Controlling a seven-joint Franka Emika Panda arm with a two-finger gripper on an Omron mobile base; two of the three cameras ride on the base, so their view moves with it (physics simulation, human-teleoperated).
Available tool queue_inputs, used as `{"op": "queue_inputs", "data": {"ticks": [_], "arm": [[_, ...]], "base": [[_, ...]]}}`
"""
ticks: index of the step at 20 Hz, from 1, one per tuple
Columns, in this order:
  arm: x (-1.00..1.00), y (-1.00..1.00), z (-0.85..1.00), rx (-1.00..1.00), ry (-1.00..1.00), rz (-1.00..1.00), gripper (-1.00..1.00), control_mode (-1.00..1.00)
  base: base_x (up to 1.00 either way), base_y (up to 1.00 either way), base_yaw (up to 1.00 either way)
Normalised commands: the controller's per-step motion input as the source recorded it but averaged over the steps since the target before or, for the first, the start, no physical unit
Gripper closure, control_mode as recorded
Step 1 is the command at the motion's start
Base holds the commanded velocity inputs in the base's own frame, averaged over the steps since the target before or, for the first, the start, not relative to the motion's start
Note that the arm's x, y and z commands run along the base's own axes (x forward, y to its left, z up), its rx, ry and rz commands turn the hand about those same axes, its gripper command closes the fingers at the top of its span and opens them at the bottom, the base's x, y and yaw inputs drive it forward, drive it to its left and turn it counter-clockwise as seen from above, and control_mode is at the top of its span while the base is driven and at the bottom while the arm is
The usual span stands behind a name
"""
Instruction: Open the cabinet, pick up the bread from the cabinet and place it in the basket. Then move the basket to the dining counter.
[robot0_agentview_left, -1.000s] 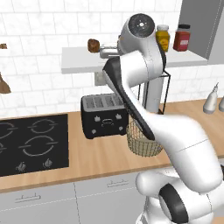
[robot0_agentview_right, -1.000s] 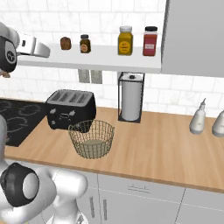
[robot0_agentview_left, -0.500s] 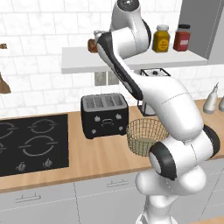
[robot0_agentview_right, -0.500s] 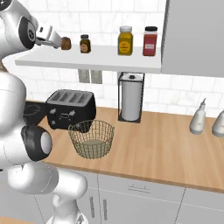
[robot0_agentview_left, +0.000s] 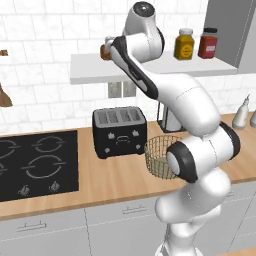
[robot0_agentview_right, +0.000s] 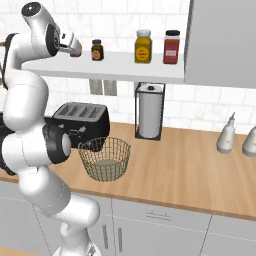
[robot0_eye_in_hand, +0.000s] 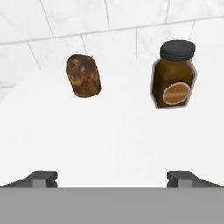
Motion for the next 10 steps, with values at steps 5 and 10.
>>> {"op": "queue_inputs", "data": {"ticks": [5, 10], "arm": [[0.16, 0.05, 0.00, 0.00, 0.00, 0.02, -1.00, -1.00], [0.11, 0.17, 0.00, 0.00, 0.00, 0.00, -1.00, -1.00]], "base": [[0.00, 0.00, 0.00], [0.00, 0.00, 0.00]]}}
